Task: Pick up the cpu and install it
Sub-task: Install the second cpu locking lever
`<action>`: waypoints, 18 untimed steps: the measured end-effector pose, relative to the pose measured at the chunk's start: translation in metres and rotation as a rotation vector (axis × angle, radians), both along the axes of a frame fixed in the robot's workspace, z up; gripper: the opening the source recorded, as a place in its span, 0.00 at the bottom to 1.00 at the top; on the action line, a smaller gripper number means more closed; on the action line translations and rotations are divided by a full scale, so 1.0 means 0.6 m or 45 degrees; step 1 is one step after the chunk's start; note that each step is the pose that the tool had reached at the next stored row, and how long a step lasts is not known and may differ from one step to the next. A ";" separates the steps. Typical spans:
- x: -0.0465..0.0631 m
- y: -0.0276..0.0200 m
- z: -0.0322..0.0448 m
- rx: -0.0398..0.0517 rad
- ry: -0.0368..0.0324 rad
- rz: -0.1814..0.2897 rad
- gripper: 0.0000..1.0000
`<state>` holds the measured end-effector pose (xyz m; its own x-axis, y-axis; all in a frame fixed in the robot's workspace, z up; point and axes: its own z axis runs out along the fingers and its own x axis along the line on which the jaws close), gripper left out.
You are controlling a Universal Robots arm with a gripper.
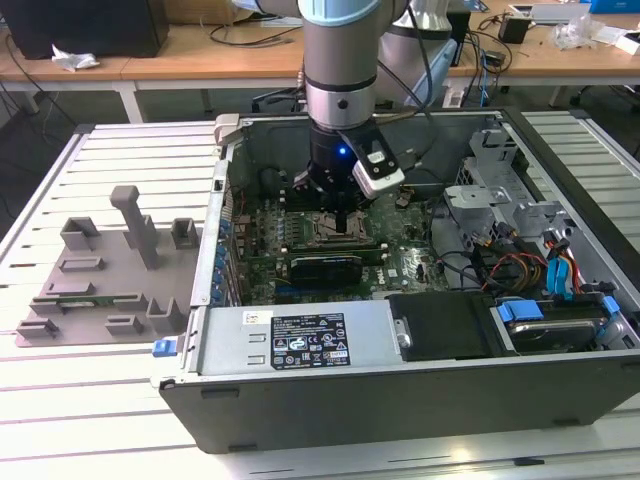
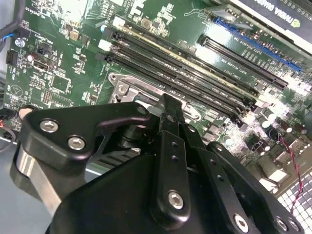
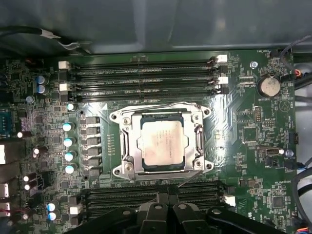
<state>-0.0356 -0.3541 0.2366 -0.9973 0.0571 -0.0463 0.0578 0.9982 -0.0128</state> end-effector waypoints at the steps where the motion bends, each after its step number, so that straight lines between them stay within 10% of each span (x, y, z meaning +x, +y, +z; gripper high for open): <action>1: -0.002 -0.0002 -0.001 0.000 0.0001 0.000 0.11; 18: -0.028 -0.0107 -0.021 0.000 0.0001 0.002 0.11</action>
<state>-0.0521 -0.3605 0.2239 -0.9974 0.0557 -0.0462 0.0564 0.9983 -0.0129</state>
